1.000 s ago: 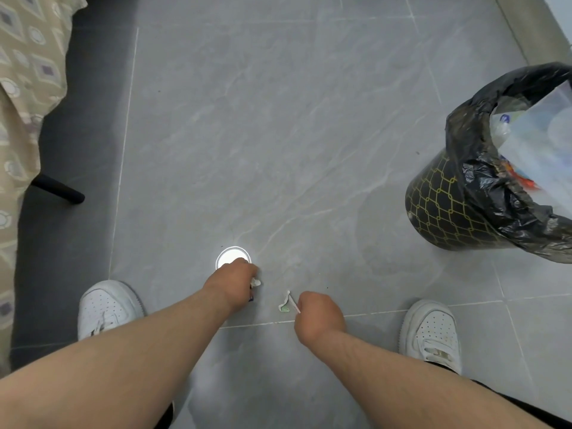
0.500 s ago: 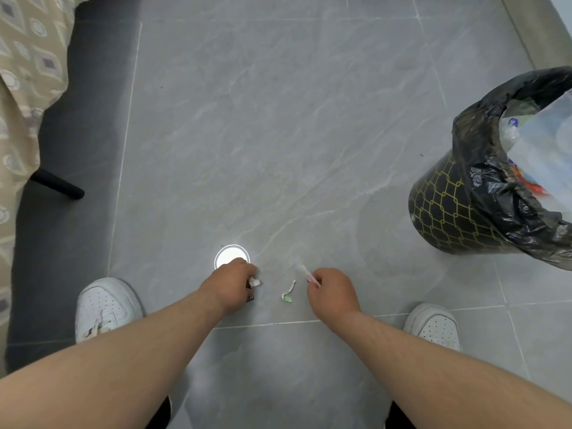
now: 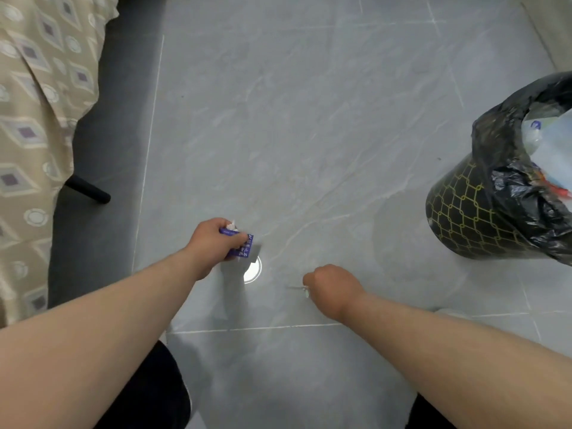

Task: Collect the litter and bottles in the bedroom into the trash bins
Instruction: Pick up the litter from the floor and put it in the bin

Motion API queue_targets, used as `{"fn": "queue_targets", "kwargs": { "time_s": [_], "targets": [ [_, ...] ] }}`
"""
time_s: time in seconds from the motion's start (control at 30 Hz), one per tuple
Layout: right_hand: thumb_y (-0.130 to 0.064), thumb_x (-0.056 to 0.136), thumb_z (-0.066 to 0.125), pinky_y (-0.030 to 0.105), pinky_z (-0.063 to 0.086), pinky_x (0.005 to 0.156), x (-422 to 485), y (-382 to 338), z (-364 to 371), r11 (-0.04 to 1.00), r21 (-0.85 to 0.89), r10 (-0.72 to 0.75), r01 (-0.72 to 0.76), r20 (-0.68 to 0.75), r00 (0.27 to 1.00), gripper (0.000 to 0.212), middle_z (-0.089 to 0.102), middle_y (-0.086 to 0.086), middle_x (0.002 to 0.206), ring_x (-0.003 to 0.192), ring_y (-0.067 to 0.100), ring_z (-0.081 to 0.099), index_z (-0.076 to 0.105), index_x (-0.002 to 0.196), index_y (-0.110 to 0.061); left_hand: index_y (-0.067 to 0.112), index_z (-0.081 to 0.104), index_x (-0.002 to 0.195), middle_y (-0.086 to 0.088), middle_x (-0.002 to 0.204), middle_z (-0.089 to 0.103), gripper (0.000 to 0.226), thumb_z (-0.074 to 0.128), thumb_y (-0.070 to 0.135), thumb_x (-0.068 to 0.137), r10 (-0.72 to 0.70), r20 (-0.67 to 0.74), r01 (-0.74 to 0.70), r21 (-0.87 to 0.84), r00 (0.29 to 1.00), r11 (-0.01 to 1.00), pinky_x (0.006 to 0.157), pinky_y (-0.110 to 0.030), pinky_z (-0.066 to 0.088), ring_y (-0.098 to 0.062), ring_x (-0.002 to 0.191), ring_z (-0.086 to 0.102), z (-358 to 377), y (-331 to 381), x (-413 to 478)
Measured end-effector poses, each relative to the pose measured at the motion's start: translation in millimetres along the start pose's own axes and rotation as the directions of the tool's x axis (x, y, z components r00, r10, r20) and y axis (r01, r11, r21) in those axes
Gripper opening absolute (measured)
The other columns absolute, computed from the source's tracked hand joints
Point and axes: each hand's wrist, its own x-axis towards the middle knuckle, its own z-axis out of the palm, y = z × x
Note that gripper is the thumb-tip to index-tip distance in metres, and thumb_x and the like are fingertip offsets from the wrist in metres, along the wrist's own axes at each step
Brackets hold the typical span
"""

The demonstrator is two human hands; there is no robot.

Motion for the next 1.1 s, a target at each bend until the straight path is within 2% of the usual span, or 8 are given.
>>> {"fn": "queue_targets", "kwargs": {
  "time_s": [0.2,0.33,0.47,0.6,0.67,0.83,0.97,1.1],
  "targets": [
    [-0.017,0.087,0.049,0.034,0.041,0.069,-24.5,33.3,-118.2,0.992,0.125,0.029,0.007,-0.281,0.959,0.019,0.069,0.013,0.095,0.092,0.034,0.061,0.067,0.092,-0.015,0.014,0.052,0.077,-0.006,0.073,0.055,0.018,0.064,0.018,0.089,0.107,-0.045,-0.109,-0.051,0.993,0.993,0.046,-0.017,0.052,-0.015,0.061,0.053,-1.6,88.9,-29.5],
    [-0.020,0.089,0.054,0.031,0.032,0.061,-90.5,64.5,-217.8,0.985,0.171,0.114,-0.030,-0.510,0.853,0.016,0.066,0.005,0.081,0.083,0.030,0.059,0.070,0.089,-0.017,0.015,0.049,0.078,-0.004,0.073,0.049,0.017,0.054,0.019,0.093,0.216,-0.037,-0.218,-0.055,0.976,0.974,0.048,-0.019,0.049,-0.015,0.061,0.047,26.5,161.4,-83.4],
    [-0.021,0.088,0.056,0.030,0.037,0.059,-174.6,109.3,-283.9,0.921,0.376,0.352,-0.105,-0.684,0.639,0.015,0.062,0.000,0.074,0.073,0.022,0.056,0.071,0.087,-0.019,0.013,0.048,0.076,-0.004,0.072,0.050,0.017,0.048,0.004,0.090,0.277,0.048,-0.271,-0.107,0.960,0.957,0.056,-0.024,0.044,-0.014,0.060,0.051,86.8,217.3,-141.8],
    [-0.017,0.084,0.061,0.031,0.048,0.062,-235.8,167.8,-300.8,0.784,0.620,0.580,-0.024,-0.718,0.384,0.011,0.069,0.007,0.077,0.072,0.025,0.064,0.071,0.084,-0.016,0.008,0.055,0.078,-0.010,0.075,0.057,0.014,0.047,0.000,0.085,0.334,0.191,-0.330,-0.054,0.923,0.942,0.054,-0.025,0.046,-0.018,0.056,0.058,172.4,252.8,-183.7],
    [-0.016,0.082,0.064,0.034,0.051,0.067,-254.0,193.6,-297.1,0.727,0.687,0.650,0.017,-0.695,0.308,0.008,0.069,0.006,0.075,0.073,0.025,0.065,0.071,0.083,-0.014,0.005,0.058,0.082,-0.013,0.077,0.058,0.006,0.053,0.001,0.085,0.382,0.265,-0.393,-0.014,0.885,0.920,0.051,-0.024,0.051,-0.018,0.059,0.058,214.0,262.3,-197.9],
    [-0.011,0.080,0.065,0.016,0.045,0.046,-271.6,239.7,-274.7,0.549,0.827,0.780,0.119,-0.559,0.283,0.006,0.063,-0.002,0.069,0.055,0.011,0.056,0.068,0.080,-0.016,0.010,0.065,0.081,-0.009,0.076,0.070,0.003,0.065,0.008,0.083,0.446,0.307,-0.496,0.108,0.841,0.862,0.055,-0.026,0.054,-0.013,0.058,0.066,284.7,269.4,-202.8],
    [-0.012,0.079,0.064,0.026,0.046,0.060,-271.6,261.5,-253.7,0.478,0.878,0.816,0.028,-0.456,0.356,0.005,0.063,0.003,0.076,0.068,0.019,0.057,0.068,0.081,-0.014,0.013,0.065,0.087,-0.010,0.079,0.071,0.004,0.065,0.012,0.083,0.487,0.266,-0.544,0.216,0.832,0.811,0.068,-0.041,0.058,-0.021,0.067,0.067,305.5,269.3,-184.5],
    [-0.007,0.078,0.056,0.027,0.045,0.061,-269.7,269.6,-241.6,0.441,0.898,0.822,-0.008,-0.400,0.406,0.013,0.062,0.006,0.078,0.068,0.022,0.057,0.066,0.083,-0.013,0.032,0.055,0.108,0.001,0.096,0.068,0.019,0.059,0.022,0.091,0.521,0.324,-0.592,0.177,0.789,0.786,0.082,-0.041,0.057,-0.018,0.087,0.068,308.6,262.1,-173.7]
  ]
}}
